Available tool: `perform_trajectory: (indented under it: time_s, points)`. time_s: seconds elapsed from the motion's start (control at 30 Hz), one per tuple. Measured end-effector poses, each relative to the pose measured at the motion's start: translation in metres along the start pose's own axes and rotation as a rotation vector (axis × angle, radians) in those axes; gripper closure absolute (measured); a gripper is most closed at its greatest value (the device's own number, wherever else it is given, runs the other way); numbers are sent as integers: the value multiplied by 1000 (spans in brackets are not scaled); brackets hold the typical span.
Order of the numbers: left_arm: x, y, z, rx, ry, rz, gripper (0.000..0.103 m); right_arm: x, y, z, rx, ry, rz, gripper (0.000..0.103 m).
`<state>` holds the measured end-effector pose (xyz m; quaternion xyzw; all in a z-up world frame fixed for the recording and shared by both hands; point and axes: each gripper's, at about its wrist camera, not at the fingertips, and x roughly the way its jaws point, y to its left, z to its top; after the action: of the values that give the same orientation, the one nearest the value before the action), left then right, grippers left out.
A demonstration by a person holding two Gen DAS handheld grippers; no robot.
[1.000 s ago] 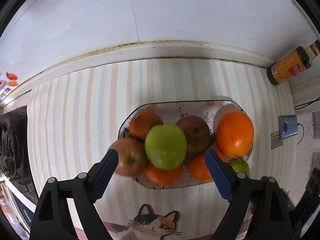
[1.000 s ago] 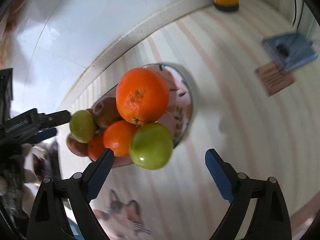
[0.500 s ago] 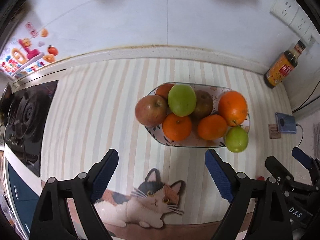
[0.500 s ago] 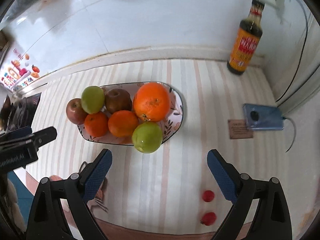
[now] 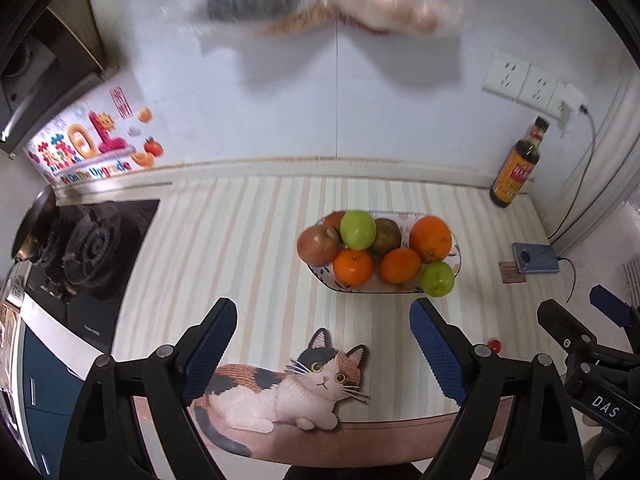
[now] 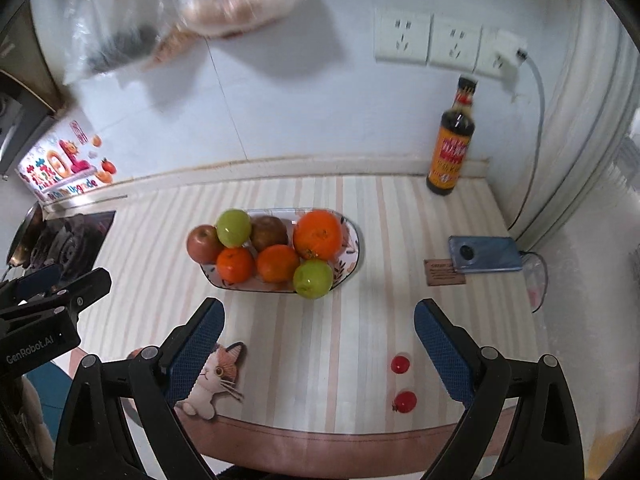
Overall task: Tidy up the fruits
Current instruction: 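Lift both tools away from the plate, then grasp a cherry tomato with the right tool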
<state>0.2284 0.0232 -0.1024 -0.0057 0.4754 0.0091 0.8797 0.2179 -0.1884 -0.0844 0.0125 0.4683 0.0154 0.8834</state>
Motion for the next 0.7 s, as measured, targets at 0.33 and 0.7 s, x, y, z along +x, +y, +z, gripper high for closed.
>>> perform_trajectory:
  time_s: [0.33, 0.7]
  points:
    - [-57, 12, -16, 28, -94, -41, 14, -77, 20, -16, 29, -94, -16, 5]
    - [-63, 18, -35, 12, -80, -76, 14, -100, 25, -34, 70, -107, -2, 5]
